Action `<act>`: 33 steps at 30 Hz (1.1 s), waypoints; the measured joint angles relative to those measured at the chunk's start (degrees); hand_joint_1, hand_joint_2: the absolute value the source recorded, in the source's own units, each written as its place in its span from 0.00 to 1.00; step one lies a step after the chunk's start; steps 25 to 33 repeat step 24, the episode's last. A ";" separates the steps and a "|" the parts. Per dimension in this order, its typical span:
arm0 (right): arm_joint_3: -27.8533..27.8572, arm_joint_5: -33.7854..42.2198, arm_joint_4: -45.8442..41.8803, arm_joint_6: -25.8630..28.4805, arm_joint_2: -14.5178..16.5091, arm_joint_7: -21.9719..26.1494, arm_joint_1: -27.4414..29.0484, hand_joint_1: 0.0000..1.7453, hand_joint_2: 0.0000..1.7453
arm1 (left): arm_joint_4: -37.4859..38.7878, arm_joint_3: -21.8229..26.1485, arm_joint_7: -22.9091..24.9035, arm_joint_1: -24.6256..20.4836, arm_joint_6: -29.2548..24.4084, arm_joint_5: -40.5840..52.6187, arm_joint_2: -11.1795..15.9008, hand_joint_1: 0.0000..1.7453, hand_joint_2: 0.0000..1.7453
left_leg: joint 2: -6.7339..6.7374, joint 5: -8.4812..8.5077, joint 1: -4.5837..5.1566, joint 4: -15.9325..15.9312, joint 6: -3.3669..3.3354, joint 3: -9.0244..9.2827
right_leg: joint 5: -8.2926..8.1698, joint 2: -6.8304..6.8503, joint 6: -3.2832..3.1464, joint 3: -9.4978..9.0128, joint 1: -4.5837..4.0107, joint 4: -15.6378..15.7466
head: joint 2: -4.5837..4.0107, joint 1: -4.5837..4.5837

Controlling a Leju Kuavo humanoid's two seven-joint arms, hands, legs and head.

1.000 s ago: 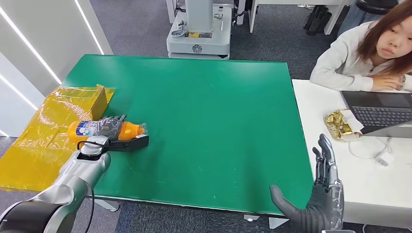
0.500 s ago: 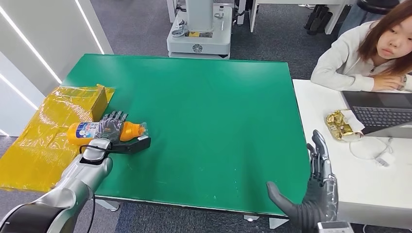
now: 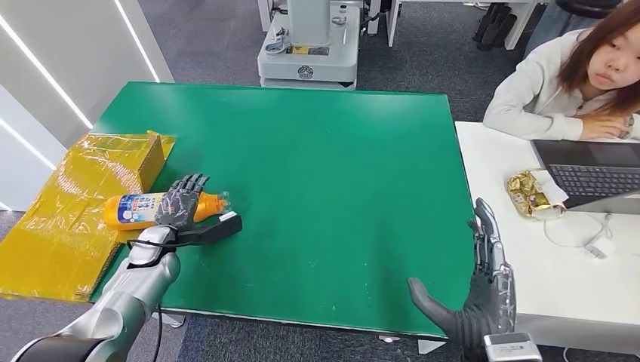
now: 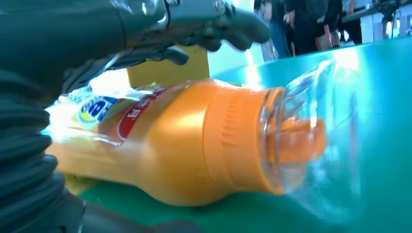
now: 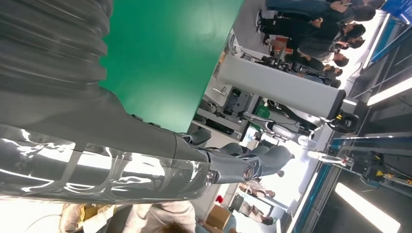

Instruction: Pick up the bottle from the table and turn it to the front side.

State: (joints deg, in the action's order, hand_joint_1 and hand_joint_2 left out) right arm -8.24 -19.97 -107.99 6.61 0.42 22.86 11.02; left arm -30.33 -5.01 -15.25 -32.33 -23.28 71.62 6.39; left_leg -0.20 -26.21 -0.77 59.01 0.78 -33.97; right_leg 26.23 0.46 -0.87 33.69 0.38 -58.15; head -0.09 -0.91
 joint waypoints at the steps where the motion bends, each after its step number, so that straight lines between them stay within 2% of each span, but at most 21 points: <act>1: 0.00 0.16 0.12 0.01 -0.01 0.02 -0.03 0.00 1.00 | -1.13 0.63 -2.65 0.63 -0.21 -2.96 -0.39 0.00 1.00 | 0.00 -0.01 0.00 0.00 0.00 -0.04 | 0.00 0.00 0.00 0.05 0.00 0.00 | 0.00 -0.01; 4: 0.00 0.62 0.53 0.19 -0.02 0.16 -0.05 0.00 1.00 | -5.54 2.11 -7.55 2.63 0.76 -10.48 -1.80 0.00 1.00 | 0.00 -0.04 0.00 0.01 -0.03 -0.19 | 0.01 0.00 0.01 0.18 0.00 0.01 | 0.00 0.00; 10: 0.00 0.88 1.22 1.07 -0.03 0.51 0.01 0.00 1.00 | -11.80 2.28 -9.08 4.40 2.53 -16.52 -3.39 0.00 1.00 | 0.09 -0.11 0.00 0.02 -0.08 -0.32 | 0.01 -0.06 0.01 0.33 0.00 0.02 | 0.00 0.01; 24: -1.16 2.65 1.70 5.44 -1.14 -0.10 0.59 0.00 1.00 | -22.48 0.75 -16.48 7.45 -1.39 -32.53 -5.20 0.00 1.00 | 0.11 -0.12 0.00 0.03 -0.09 -0.41 | 0.01 -0.08 0.01 0.44 0.00 0.03 | 0.00 0.00; 33: -1.16 2.65 1.70 5.44 -1.14 -0.10 0.59 0.00 1.00 | -22.48 0.75 -16.48 7.45 -1.39 -32.53 -5.20 0.00 1.00 | 0.11 -0.12 0.00 0.03 -0.09 -0.41 | 0.01 -0.08 0.01 0.44 0.00 0.03 | 0.00 0.00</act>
